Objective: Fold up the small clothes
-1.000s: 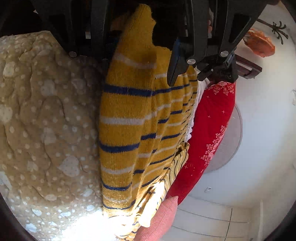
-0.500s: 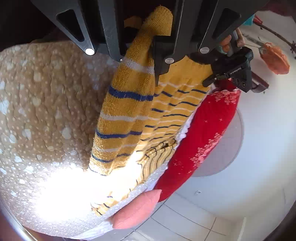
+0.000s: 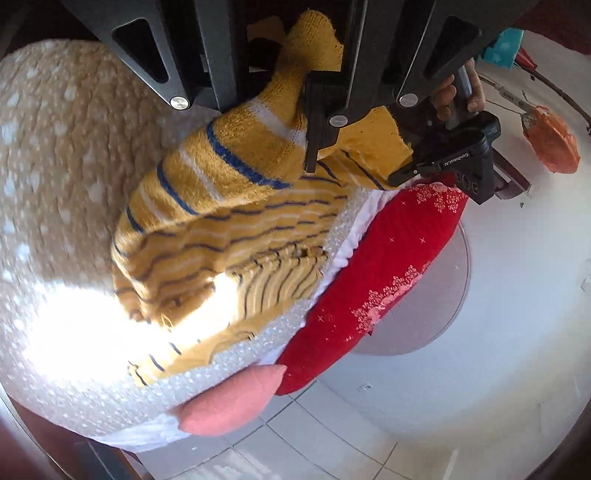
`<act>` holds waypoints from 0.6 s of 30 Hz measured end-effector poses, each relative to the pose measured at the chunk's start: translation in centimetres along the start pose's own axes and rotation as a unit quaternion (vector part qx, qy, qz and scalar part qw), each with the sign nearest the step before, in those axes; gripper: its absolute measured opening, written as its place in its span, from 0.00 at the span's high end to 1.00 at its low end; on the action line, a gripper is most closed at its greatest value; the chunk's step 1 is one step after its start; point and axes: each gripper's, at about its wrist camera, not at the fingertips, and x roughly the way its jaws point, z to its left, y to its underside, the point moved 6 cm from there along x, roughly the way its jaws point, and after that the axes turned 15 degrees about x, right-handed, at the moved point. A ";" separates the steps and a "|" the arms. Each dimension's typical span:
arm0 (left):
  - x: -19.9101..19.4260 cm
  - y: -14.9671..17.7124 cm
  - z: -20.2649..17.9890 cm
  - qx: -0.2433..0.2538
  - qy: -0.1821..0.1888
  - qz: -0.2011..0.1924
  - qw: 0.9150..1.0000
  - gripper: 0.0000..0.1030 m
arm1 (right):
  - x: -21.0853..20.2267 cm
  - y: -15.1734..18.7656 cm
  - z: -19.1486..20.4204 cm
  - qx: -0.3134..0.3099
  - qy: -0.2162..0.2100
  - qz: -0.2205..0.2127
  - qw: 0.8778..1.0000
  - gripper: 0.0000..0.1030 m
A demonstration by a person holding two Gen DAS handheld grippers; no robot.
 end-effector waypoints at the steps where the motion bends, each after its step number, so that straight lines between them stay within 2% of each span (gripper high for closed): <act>1: 0.6 -1.5 -0.1 0.007 -0.004 -0.006 1.000 0.92 | 0.3 -1.3 0.6 -0.007 0.000 -0.005 1.000 0.91; 5: 4.8 -7.1 0.6 0.005 -0.004 -0.002 1.000 0.92 | 2.7 -7.2 2.0 -0.032 0.019 -0.027 0.999 0.91; 8: 8.9 -10.3 1.6 0.001 -0.010 0.018 1.000 0.92 | 5.5 -11.7 1.5 -0.019 0.027 -0.028 0.999 0.91; 14: 17.1 -12.4 4.3 -0.013 -0.031 0.077 0.996 0.92 | 12.1 -18.6 -2.1 0.044 0.069 -0.017 0.997 0.89; 18: 19.5 -13.9 6.0 -0.040 -0.015 0.077 0.996 0.88 | 14.3 -21.9 -5.1 0.086 0.077 -0.022 0.993 0.89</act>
